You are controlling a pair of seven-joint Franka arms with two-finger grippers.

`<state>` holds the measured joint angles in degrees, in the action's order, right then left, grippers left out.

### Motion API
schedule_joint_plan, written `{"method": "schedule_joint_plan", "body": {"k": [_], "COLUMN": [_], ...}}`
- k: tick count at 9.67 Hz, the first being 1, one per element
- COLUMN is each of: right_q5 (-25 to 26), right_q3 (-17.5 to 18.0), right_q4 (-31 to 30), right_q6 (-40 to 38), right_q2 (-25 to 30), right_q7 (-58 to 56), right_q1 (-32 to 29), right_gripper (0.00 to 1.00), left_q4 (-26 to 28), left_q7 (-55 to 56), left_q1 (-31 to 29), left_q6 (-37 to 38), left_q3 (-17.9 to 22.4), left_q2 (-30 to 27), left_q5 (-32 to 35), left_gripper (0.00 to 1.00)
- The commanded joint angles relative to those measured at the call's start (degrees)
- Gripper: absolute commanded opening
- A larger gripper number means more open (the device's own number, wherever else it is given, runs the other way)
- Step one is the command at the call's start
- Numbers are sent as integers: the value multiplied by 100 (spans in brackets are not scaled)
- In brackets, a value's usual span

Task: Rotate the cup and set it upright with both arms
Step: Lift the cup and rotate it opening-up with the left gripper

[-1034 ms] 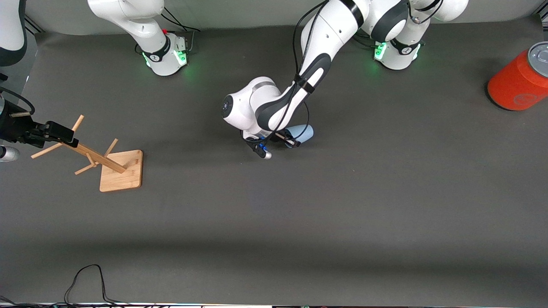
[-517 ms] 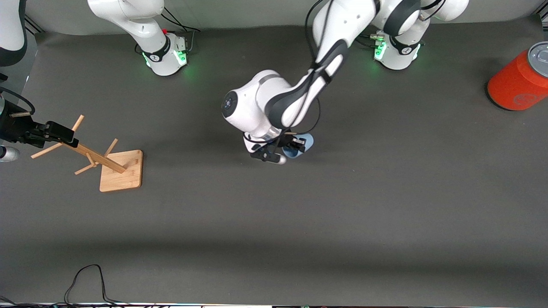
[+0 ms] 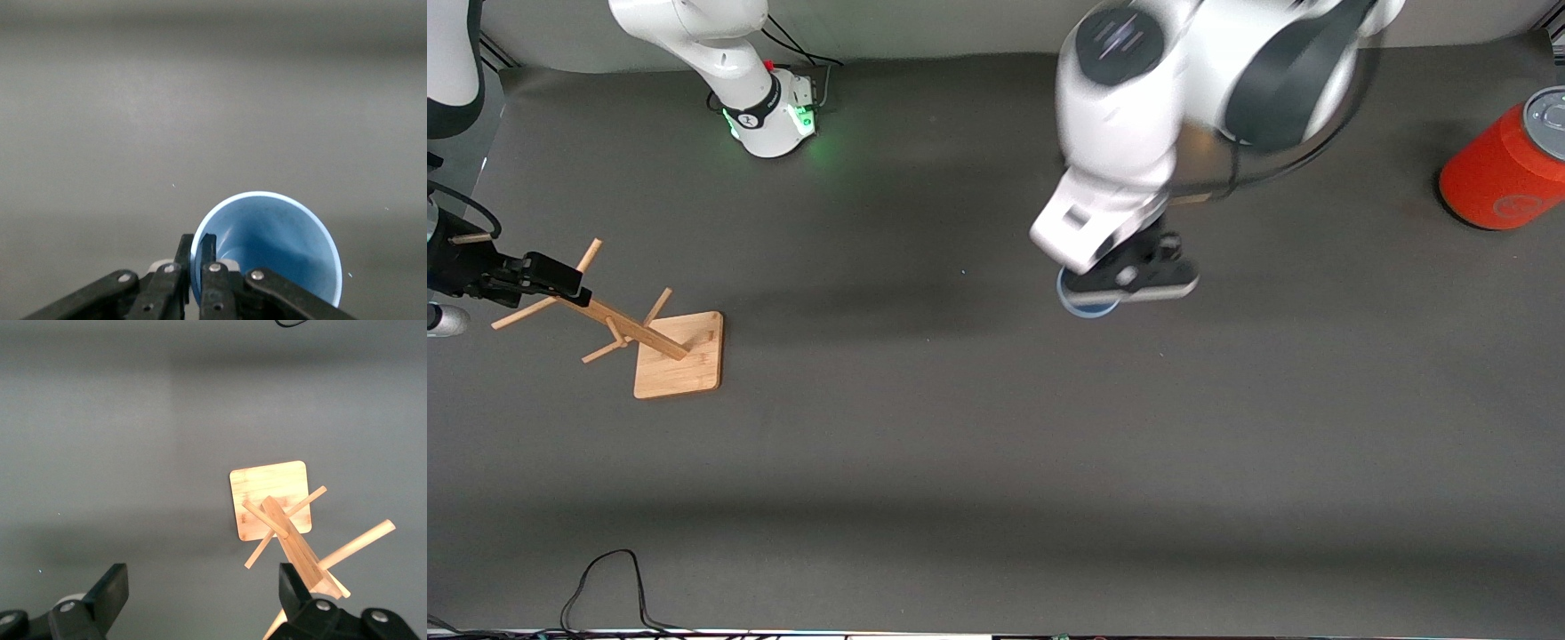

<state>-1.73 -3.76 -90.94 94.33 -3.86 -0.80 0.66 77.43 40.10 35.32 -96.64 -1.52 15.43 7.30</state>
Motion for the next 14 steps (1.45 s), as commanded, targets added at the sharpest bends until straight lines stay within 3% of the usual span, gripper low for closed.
{"method": "schedule_joint_plan", "body": {"k": [1, 4, 6, 8, 10, 14], "right_q5": [59, 50, 59, 50, 50, 50], "right_q3": [-2, -2, -2, -2, -2, -2], "right_q4": [-47, -55, -55, -55, -55, -55], "right_q6": [51, 51, 51, 51, 51, 51], "right_q2": [44, 44, 44, 44, 44, 44], "right_q7": [-104, -113, -113, -113, -113, -113], "right_q1": [13, 13, 13, 13, 4, 4], "right_gripper": [100, 100, 100, 100, 100, 100], "left_q4": [2360, 2434, 2399, 2390, 2364, 2373], "left_q7": [742, 1183, 1788, 2081, 2291, 2520], "left_q1": [-113, -87, -69, -34, -8, 167], "left_q6": [-1887, -3129, -3710, -4177, -4519, -4636], "left_q3": [-33, -24, -24, -15, -7, 2], "left_q2": [-1076, -149, 563, 1101, 1462, 1613], "left_q5": [-246, -115, 418, 527, 536, 544], "left_gripper": [0, 0, 0, 0, 0, 0]}}
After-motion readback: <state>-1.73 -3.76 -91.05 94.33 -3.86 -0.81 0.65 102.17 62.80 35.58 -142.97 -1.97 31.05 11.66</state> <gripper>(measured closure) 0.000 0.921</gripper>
